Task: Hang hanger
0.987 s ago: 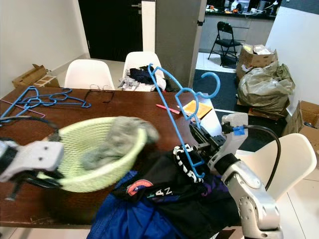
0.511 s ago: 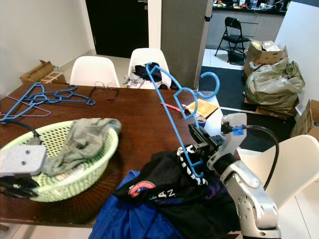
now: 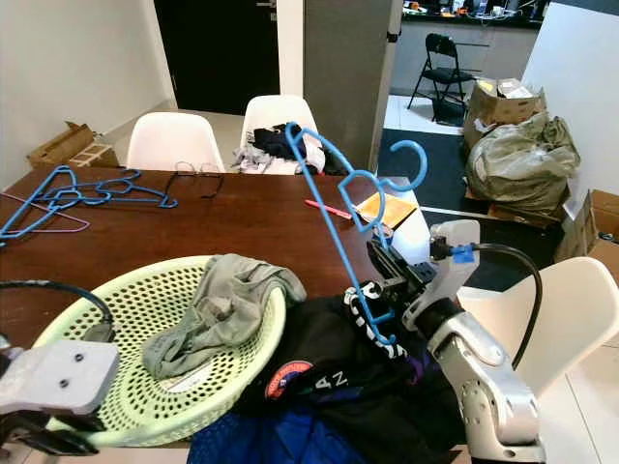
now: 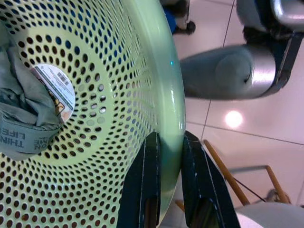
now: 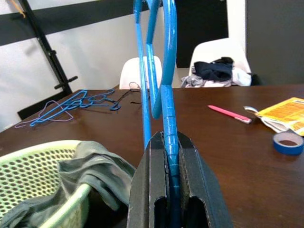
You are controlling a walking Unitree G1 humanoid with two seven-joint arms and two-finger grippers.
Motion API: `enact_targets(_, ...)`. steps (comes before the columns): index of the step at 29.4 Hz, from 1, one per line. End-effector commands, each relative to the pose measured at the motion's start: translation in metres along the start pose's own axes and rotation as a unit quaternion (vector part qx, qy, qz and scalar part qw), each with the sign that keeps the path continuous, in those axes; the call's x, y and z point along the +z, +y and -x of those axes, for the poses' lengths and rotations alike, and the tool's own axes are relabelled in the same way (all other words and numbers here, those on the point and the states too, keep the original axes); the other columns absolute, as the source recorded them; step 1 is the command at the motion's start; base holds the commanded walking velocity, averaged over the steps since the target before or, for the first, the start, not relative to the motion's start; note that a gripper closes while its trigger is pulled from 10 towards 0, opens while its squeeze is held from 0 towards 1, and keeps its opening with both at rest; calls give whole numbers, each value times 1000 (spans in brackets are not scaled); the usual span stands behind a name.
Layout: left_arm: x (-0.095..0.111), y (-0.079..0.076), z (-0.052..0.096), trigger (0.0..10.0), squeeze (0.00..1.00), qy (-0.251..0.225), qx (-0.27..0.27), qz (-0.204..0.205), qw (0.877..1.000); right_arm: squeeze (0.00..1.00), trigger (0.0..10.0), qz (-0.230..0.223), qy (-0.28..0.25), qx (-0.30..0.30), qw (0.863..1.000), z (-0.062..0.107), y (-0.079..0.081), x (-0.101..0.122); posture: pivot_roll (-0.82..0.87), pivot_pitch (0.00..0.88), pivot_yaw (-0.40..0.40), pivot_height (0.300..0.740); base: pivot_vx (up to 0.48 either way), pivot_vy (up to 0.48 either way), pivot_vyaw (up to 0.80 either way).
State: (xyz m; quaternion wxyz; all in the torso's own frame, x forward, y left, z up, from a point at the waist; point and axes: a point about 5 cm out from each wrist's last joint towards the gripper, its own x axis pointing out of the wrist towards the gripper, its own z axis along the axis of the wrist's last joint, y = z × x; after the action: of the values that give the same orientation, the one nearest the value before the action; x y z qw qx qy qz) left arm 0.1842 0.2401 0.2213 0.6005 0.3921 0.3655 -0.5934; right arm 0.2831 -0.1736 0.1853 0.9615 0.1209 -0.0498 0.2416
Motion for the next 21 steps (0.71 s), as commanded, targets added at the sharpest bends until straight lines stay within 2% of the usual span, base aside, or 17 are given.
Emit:
enact_targets(1,-15,-2,-2,0,0,29,-14,53,998,0,10000,-1,-1,-7,1000,2,-3,-2,36,0,-39,740,0,0,0)
enact_targets(2,-26,0,2,0,0,58,8,80,995,0,10000,-1,-1,-7,1000,2,-3,-2,36,0,-39,740,0,0,0)
enact_targets(6,-42,1,1,0,0,92,36,117,988,0,10000,-1,-1,-7,1000,2,-3,-2,36,0,-43,740,0,0,0)
enact_targets(10,-45,1,-2,0,0,90,40,126,987,0,10000,-1,-1,-7,1000,2,-3,-2,36,0,-45,740,0,0,0)
enact_targets(14,-35,-2,-13,0,0,54,27,111,992,0,10000,0,-1,-5,1000,1,-3,-1,35,0,-47,740,0,0,0)
enact_targets(15,-29,-3,-16,1373,0,38,24,105,993,0,10000,0,-1,-5,1000,1,-3,-1,33,0,-46,740,0,0,0)
enact_targets(16,-26,-4,-17,1373,0,28,21,102,994,0,10000,0,-1,-5,1000,1,-3,-1,33,0,-46,740,0,0,0)
enact_targets(17,-22,-4,-17,10000,314,18,22,97,995,0,10000,0,-1,-5,1000,1,-3,-1,31,0,-47,740,0,0,0)
enact_targets(18,-20,-4,-17,10000,314,12,23,94,995,0,10000,0,0,-5,1000,1,-3,-1,31,0,-47,740,0,0,0)
enact_targets(19,-18,-6,-17,10000,412,7,13,91,996,0,10000,0,0,-5,1000,2,-3,-1,31,0,-47,740,0,0,0)
enact_targets(21,-16,-8,-16,10000,412,4,4,90,996,0,10000,0,0,-5,1000,2,-3,-1,31,0,-47,740,0,0,0)
